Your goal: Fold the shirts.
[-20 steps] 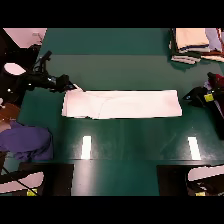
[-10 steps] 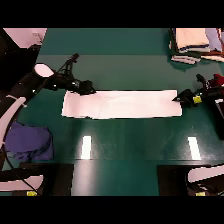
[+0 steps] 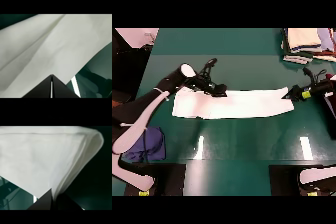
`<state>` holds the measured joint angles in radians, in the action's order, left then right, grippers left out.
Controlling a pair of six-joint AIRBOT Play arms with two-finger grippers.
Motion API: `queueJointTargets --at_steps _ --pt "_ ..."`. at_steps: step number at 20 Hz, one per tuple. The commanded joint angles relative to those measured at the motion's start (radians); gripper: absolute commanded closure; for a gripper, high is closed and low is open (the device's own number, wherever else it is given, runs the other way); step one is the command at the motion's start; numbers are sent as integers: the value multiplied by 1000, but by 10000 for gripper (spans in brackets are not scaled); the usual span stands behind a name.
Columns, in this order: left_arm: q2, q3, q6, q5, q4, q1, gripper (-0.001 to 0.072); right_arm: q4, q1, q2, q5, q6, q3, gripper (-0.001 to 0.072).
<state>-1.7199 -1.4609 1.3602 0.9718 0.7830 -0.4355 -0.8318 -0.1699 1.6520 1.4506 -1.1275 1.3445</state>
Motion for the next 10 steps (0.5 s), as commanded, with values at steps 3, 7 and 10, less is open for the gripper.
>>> queueJointTargets --at_steps 3,7,10 --pt "-164 -147 85 -6 40 -73 683 2 91 -142 89 -140 224 697" --pt "-233 -211 123 -10 43 -81 682 4 191 -172 135 -232 396 697" --pt "-237 -218 134 -46 45 -81 683 29 283 -166 139 -246 504 697"
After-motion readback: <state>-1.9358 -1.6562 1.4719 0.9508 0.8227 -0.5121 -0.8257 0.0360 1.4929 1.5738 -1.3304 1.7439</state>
